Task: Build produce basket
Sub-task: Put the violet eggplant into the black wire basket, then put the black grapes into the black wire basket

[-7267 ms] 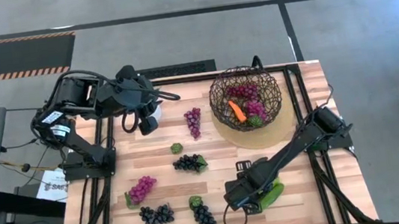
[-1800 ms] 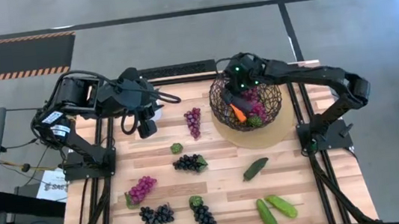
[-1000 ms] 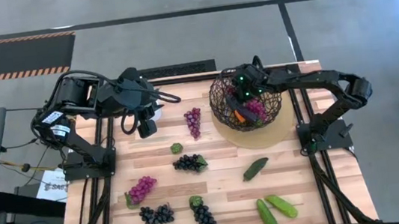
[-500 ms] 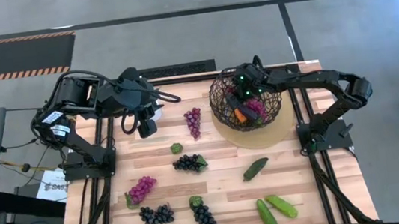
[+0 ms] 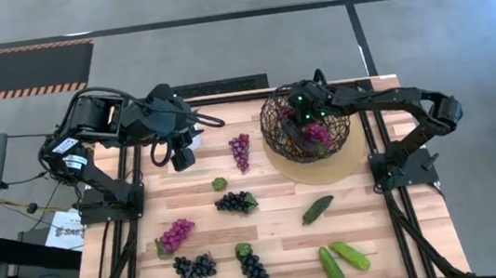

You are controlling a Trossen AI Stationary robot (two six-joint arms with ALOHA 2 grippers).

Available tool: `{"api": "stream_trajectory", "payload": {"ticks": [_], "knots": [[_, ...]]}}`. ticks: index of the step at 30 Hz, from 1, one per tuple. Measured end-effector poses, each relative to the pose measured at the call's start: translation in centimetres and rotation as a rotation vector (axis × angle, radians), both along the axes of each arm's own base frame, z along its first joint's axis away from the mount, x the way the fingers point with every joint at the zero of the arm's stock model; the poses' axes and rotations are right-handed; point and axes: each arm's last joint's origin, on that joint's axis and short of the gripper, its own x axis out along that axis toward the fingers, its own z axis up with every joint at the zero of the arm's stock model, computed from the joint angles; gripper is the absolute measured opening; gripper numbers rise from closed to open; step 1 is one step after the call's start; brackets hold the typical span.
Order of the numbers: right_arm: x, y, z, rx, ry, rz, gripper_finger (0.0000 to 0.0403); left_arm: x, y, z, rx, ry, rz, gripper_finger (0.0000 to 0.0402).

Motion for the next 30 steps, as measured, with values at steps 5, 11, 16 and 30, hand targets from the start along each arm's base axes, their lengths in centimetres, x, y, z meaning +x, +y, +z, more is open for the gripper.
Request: {"api": "stream_trajectory", "payload": {"ticks": [5,11,16,30], "knots": [[0.2,-0.1,0.6,-0.002,0.005,0.011,0.0176,0.0,0.0,0.0,0.0,0.0,0.0,0.0118],[1.7,0.6,5.1,0.056,-0.142,0.145,0.0213,0.0,-0.1,0.0,-0.027,-0.015,0.022,0.0118],[2.3,3.3,11.1,0.021,-0.223,0.263,0.0218,0.0,-1.8,-0.4,-0.056,-0.013,-0.014,0.0118],[-3.6,15.3,25.1,-0.16,-0.586,0.561,0.0207,3.3,-8.2,-14.6,-0.175,0.268,0.03,0.0118]]}}
